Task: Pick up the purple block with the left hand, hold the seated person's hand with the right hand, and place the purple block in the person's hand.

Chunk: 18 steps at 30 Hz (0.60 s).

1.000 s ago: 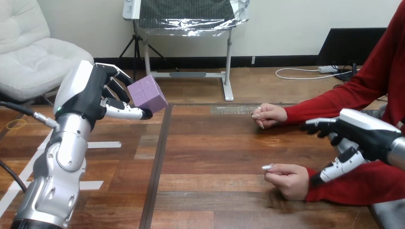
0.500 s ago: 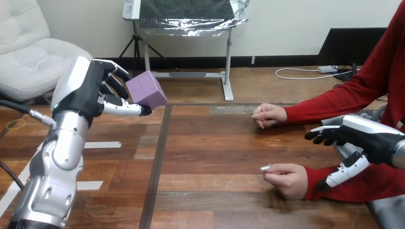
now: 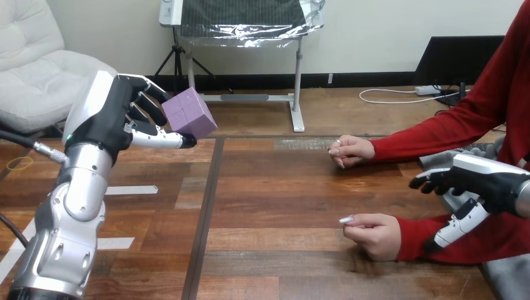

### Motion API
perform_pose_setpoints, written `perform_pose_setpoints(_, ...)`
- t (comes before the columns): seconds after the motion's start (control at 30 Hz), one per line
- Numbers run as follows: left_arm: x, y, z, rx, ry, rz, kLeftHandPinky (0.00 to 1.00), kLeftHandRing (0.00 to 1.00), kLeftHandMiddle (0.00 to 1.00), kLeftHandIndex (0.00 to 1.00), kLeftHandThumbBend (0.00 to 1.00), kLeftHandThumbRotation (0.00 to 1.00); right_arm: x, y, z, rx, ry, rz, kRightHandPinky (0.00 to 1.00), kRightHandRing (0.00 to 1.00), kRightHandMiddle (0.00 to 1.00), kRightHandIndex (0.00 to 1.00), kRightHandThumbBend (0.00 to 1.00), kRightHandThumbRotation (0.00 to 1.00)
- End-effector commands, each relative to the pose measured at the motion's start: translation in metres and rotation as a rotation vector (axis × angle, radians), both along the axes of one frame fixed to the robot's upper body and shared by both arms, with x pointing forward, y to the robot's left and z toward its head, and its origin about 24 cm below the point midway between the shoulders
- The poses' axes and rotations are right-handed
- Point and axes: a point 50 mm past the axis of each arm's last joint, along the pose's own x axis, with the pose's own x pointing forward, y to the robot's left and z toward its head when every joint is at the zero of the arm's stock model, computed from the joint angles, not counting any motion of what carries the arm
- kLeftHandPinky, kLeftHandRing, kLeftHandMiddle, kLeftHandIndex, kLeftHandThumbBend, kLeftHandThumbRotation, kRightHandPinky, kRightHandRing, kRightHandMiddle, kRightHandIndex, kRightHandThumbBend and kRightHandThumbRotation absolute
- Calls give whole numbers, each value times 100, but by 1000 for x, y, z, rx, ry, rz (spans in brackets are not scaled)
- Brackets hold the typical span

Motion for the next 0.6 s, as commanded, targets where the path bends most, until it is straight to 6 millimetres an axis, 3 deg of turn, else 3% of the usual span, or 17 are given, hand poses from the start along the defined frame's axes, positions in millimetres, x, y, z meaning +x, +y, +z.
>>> perform_pose_setpoints(0.0,3,0,23,-3,-90,-4,28,36,42,44,74,0,15,3,27,-51,-70,18,86,89,88,88,100,26)
perform_pose_setpoints(0.57,3,3,24,-14,-94,0,27,35,42,43,74,0,15,6,12,-142,-40,25,82,86,85,85,100,22)
